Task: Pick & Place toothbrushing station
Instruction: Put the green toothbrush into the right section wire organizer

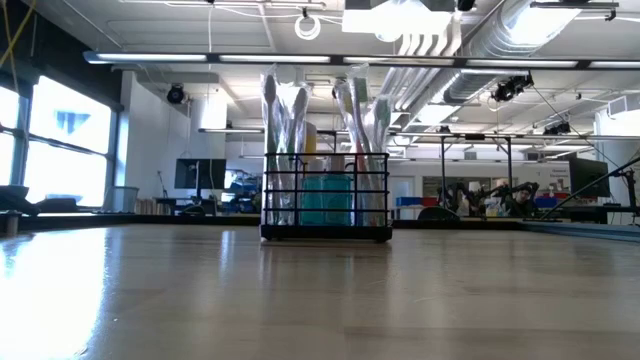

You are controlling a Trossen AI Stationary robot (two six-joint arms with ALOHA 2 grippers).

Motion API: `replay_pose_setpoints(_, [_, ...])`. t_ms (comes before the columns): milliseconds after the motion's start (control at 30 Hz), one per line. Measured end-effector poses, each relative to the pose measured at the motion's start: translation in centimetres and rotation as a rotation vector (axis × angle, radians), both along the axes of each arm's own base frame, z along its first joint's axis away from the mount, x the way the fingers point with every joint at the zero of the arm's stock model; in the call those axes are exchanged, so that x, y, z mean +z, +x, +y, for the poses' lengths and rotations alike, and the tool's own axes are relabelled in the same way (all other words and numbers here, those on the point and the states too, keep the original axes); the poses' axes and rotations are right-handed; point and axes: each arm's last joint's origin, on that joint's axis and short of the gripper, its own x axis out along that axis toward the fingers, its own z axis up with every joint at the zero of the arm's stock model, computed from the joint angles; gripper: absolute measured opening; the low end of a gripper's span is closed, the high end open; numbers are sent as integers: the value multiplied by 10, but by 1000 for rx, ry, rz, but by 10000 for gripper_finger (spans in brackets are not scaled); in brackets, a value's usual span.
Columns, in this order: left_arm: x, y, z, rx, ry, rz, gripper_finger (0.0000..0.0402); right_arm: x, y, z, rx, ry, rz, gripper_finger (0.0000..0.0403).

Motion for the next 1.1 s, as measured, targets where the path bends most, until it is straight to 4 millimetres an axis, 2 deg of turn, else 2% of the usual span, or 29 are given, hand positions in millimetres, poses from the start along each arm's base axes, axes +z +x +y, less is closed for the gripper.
replay_pose_setpoints(200, [18, 2, -13, -137, 73, -6, 8, 6, -1, 0, -4, -56, -61, 196])
replay_pose_setpoints(267, [24, -1, -16, -207, 139, 95, 8, 6, -1, 1, 19, -49, -59, 196])
replay_pose_setpoints(433, [63, -13, -28, -329, 221, 269, 8, 4, -1, 3, 114, 7, -36, 196])
replay_pose_setpoints(533, [77, -8, -40, -412, 348, 421, 8, 1, 0, 4, 159, 34, -3, 196])
replay_pose_setpoints(633, [83, 1, -56, -525, 545, 600, 8, -1, 0, 6, 210, 68, 23, 196])
replay_pose_setpoints(733, [91, 13, -67, -542, 700, 737, 8, -2, 0, 7, 267, 96, 32, 196])
replay_pose_setpoints(933, [99, 50, -75, -442, 880, 920, 8, -2, 0, 7, 284, 111, 36, 196])
replay_pose_setpoints(1100, [92, 77, -81, -483, 1000, 1010, 8, -4, 1, 0, 249, 146, 57, 196])
